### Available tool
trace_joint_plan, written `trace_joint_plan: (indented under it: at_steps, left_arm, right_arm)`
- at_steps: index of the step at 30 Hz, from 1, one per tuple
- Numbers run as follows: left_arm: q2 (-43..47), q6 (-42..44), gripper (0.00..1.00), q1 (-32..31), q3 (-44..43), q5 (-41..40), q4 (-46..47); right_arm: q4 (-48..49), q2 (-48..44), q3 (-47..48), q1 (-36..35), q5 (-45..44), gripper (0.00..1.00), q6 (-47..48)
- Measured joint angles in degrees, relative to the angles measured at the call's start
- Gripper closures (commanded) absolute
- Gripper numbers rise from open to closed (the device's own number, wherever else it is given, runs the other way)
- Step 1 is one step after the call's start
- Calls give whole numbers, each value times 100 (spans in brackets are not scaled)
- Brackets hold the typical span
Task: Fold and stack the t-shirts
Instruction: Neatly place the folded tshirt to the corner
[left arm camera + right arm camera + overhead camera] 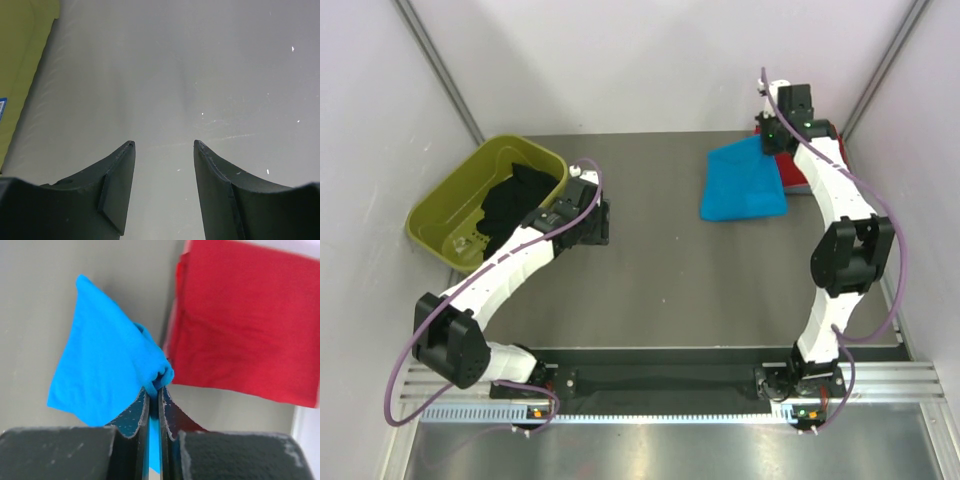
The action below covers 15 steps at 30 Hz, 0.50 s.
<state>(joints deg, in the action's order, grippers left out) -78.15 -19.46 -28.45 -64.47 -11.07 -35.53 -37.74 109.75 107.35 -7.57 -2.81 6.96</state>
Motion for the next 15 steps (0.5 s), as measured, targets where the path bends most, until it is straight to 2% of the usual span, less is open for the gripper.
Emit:
trace_joint_plan:
  at_steps: [15]
  left_arm:
    - [-52, 2, 44, -17, 0, 98, 0]
  right_arm:
    - [-402, 214, 1541, 739, 50, 100, 398]
